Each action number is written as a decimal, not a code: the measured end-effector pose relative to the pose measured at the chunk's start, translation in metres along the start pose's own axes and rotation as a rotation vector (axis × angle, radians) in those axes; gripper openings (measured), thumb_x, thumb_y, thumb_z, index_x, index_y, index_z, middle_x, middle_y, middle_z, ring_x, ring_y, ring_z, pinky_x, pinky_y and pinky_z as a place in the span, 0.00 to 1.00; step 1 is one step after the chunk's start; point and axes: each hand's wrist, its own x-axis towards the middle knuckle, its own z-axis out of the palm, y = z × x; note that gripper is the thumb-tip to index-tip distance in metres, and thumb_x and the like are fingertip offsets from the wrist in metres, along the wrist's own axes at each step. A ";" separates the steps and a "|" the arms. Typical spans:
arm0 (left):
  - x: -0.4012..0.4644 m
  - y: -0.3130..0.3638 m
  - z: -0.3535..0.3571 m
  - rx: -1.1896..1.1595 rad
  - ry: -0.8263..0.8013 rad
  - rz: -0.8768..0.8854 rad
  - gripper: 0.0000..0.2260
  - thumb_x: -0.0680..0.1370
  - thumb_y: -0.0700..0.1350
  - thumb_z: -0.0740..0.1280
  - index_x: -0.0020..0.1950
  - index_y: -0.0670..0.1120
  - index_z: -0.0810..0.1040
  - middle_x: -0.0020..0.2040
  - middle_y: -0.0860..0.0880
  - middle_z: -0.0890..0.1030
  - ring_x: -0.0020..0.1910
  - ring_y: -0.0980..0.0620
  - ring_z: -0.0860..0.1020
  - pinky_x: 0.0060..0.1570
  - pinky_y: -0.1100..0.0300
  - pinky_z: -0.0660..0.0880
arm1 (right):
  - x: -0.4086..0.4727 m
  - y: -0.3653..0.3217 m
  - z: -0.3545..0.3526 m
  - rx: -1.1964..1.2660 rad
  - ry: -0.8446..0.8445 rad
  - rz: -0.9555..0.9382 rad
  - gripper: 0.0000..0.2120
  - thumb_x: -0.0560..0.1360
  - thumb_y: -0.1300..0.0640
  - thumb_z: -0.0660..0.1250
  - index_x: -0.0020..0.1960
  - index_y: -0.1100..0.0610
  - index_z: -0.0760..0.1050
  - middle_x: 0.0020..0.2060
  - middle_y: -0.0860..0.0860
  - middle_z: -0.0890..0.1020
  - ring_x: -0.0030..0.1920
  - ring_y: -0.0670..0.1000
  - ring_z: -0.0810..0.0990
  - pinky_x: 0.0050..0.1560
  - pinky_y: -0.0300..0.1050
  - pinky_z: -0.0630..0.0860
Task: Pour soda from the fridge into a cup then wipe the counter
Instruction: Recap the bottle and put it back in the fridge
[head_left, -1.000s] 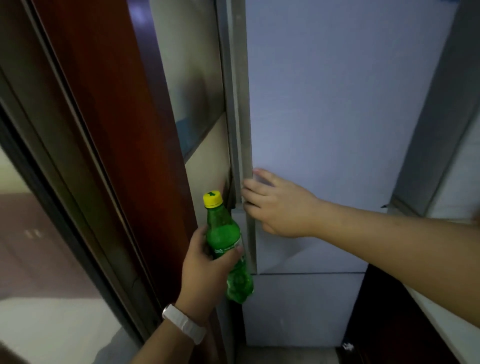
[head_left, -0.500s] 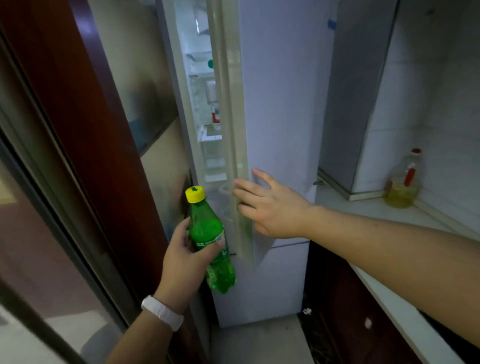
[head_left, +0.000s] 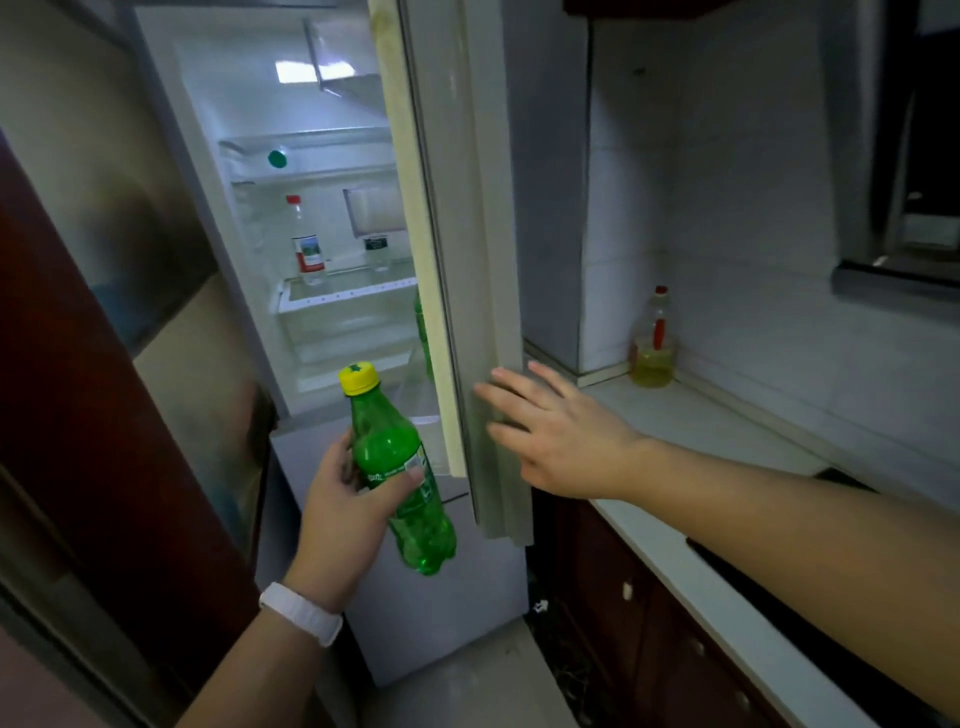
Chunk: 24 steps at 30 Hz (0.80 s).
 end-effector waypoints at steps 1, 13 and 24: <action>0.003 0.003 0.004 -0.003 -0.025 0.010 0.23 0.70 0.33 0.75 0.59 0.51 0.77 0.53 0.48 0.84 0.53 0.48 0.82 0.49 0.57 0.78 | -0.007 0.002 0.000 0.006 0.000 0.033 0.23 0.68 0.51 0.69 0.62 0.56 0.76 0.73 0.60 0.65 0.75 0.61 0.57 0.74 0.62 0.50; 0.048 0.005 0.052 -0.038 -0.280 0.050 0.25 0.67 0.36 0.79 0.57 0.58 0.78 0.52 0.52 0.85 0.51 0.53 0.83 0.47 0.59 0.79 | -0.043 0.008 -0.009 -0.076 -0.025 0.573 0.31 0.69 0.45 0.67 0.71 0.51 0.69 0.71 0.61 0.67 0.72 0.62 0.64 0.71 0.67 0.56; 0.102 0.005 0.058 -0.075 -0.390 0.084 0.29 0.61 0.49 0.79 0.61 0.53 0.77 0.54 0.51 0.84 0.54 0.49 0.82 0.56 0.49 0.78 | -0.058 0.038 0.016 0.022 0.022 0.842 0.39 0.67 0.50 0.76 0.73 0.56 0.63 0.72 0.64 0.57 0.69 0.69 0.65 0.64 0.67 0.67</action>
